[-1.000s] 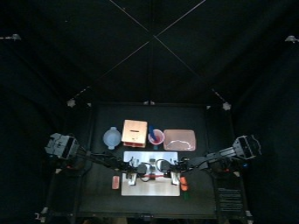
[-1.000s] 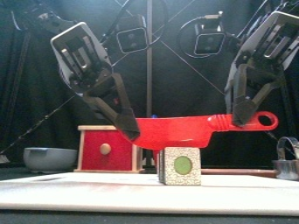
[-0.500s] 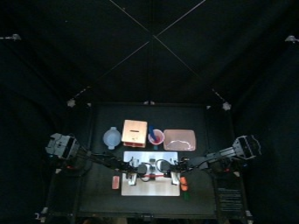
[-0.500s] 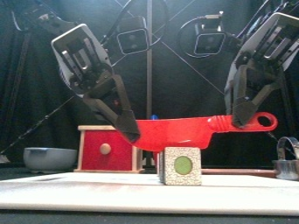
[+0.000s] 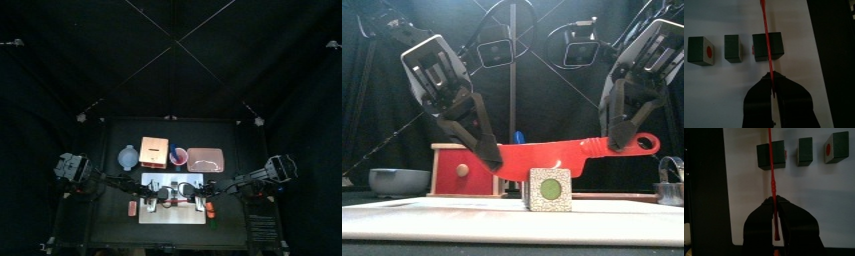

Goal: Place sushi on board then cut the sushi with the knife then place the pieces on the plate
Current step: Cut the sushi into 4 pieces

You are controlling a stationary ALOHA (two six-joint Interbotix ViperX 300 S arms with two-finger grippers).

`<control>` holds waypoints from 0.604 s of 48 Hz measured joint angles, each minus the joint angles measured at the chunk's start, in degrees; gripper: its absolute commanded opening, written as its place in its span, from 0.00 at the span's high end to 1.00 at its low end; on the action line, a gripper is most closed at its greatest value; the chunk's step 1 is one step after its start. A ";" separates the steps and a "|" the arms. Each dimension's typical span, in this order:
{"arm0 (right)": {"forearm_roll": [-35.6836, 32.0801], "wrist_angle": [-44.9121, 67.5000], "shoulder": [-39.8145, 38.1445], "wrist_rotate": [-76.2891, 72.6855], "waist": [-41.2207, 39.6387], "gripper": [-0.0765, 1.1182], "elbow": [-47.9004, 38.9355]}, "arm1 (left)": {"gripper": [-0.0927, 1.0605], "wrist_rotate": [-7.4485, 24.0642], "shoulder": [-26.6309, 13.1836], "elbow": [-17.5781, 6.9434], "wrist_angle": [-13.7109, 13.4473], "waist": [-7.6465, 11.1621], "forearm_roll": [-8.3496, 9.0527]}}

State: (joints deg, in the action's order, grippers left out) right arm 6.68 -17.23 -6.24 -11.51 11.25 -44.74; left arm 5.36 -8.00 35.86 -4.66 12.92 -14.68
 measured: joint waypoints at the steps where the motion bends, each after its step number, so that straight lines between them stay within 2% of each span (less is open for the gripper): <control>1: 0.09 0.09 0.09 0.00 0.00 0.61 -0.09 | 0.63 0.00 0.00 0.00 0.00 0.00 -0.09; 21: 2.20 1.58 4.75 0.09 1.32 0.61 0.79 | 0.63 0.18 -2.11 -0.09 -0.09 0.18 -2.37; 29: 3.69 1.49 4.75 0.09 2.55 0.61 1.23 | 0.63 0.09 -2.02 -0.18 -0.09 1.32 -2.99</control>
State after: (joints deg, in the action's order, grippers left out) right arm 10.37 -15.73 -1.49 -11.43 13.80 -43.51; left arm 5.45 -10.02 35.68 -4.75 14.24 -17.67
